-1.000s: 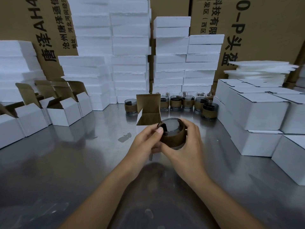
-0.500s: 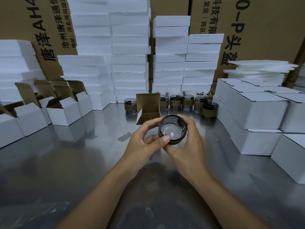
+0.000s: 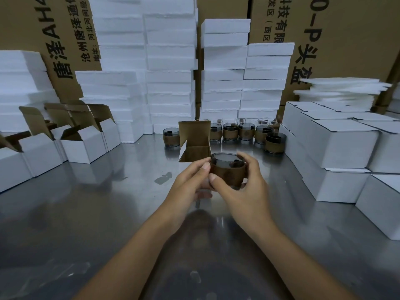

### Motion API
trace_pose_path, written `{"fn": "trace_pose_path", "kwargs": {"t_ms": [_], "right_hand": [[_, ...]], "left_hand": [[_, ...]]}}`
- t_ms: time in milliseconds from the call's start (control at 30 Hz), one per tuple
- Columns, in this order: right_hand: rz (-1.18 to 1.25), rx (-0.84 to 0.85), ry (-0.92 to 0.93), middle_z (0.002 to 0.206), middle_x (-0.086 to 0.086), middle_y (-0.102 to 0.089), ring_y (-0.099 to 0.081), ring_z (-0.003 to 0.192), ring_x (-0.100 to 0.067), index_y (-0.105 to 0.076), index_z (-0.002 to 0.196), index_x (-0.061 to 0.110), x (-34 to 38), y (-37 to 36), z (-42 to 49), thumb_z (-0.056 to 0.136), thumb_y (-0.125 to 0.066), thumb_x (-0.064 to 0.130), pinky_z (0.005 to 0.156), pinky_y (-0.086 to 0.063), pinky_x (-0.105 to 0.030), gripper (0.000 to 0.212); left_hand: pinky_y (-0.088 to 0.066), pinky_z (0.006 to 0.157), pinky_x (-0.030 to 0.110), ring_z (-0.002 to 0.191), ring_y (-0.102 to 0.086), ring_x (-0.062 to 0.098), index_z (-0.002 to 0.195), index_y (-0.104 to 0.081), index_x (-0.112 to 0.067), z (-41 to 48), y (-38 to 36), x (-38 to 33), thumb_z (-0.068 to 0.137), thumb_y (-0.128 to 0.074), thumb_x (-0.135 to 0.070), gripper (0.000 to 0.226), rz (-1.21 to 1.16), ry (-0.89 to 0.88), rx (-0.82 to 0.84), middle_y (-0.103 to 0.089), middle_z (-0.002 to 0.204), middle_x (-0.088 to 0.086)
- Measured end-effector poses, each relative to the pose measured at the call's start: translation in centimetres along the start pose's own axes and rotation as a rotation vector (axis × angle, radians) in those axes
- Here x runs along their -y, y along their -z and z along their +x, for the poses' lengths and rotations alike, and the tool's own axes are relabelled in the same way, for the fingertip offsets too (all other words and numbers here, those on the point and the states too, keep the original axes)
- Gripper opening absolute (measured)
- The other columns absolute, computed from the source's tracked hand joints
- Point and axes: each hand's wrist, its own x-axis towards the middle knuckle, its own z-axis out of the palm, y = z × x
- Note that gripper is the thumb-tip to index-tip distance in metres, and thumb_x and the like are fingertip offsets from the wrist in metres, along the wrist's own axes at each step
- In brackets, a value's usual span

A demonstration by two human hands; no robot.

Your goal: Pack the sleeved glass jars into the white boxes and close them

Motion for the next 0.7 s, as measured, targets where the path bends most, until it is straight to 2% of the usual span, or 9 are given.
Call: {"fn": "trace_pose_path", "kwargs": {"t_ms": [100,200,300,400,500,600,700], "right_hand": [[0.109,-0.024,-0.066,0.091,0.019,-0.060,-0.056,0.080,0.018,-0.051,0.117,0.027,0.35,0.12,0.29,0.072,-0.075,0.037,0.059,-0.040,0.000,0.052],[0.209,0.007,-0.193,0.090,0.012,-0.067,-0.060,0.075,0.011,-0.057,0.108,0.025,0.55,0.25,0.63,0.070,-0.071,0.044,0.056,-0.041,-0.002,0.044],[0.209,0.058,-0.311,0.093,0.015,-0.065,-0.061,0.076,0.008,-0.056,0.101,0.031,0.61,0.42,0.78,0.071,-0.067,0.054,0.058,-0.043,-0.012,0.040],[0.209,0.109,-0.403,0.096,0.011,-0.064,-0.061,0.083,0.000,-0.055,0.103,0.029,0.69,0.54,0.93,0.072,-0.063,0.058,0.061,-0.041,-0.017,0.044],[0.219,0.159,-0.482,0.099,0.005,-0.064,-0.061,0.088,-0.006,-0.056,0.107,0.023,0.92,0.48,0.93,0.073,-0.060,0.063,0.062,-0.042,-0.021,0.052],[0.234,0.199,-0.546,0.102,0.000,-0.067,-0.064,0.092,-0.013,-0.058,0.108,0.023,0.91,0.40,0.95,0.061,-0.060,0.071,0.067,-0.046,-0.027,0.068],[0.221,0.204,-0.590,0.101,0.000,-0.065,-0.063,0.091,-0.014,-0.056,0.106,0.024,0.90,0.31,1.04,0.050,-0.057,0.078,0.074,-0.053,-0.032,0.077]], "left_hand": [[-0.051,0.074,0.027,0.088,-0.067,0.017,0.120,-0.058,-0.036,0.06,0.11,0.08,0.075,-0.051,-0.055,0.049,-0.014,0.002,0.008,-0.070,0.104,0.000],[-0.050,0.070,0.023,0.080,-0.067,0.013,0.117,-0.060,-0.038,0.06,0.07,0.19,0.072,-0.056,-0.051,0.047,-0.002,-0.017,0.018,-0.068,0.093,0.000],[-0.050,0.066,0.019,0.074,-0.066,0.009,0.111,-0.060,-0.039,0.02,-0.04,0.20,0.067,-0.059,-0.052,0.046,0.011,-0.033,0.008,-0.065,0.084,-0.002],[-0.051,0.067,0.018,0.071,-0.065,0.007,0.111,-0.057,-0.040,-0.01,-0.18,0.08,0.064,-0.056,-0.057,0.050,0.061,-0.018,-0.003,-0.065,0.087,-0.002],[-0.052,0.068,0.018,0.080,-0.066,0.009,0.110,-0.056,-0.043,-0.11,-0.29,-0.11,0.065,-0.053,-0.060,0.048,0.084,0.009,0.003,-0.067,0.095,-0.005],[-0.051,0.070,0.022,0.095,-0.064,0.016,0.116,-0.056,-0.040,-0.26,-0.33,-0.08,0.067,-0.051,-0.066,0.056,0.097,0.021,0.013,-0.066,0.105,-0.004],[-0.047,0.071,0.026,0.099,-0.063,0.020,0.114,-0.059,-0.037,-0.38,-0.47,-0.09,0.061,-0.054,-0.077,0.067,0.086,0.027,0.001,-0.067,0.106,-0.001]]}}
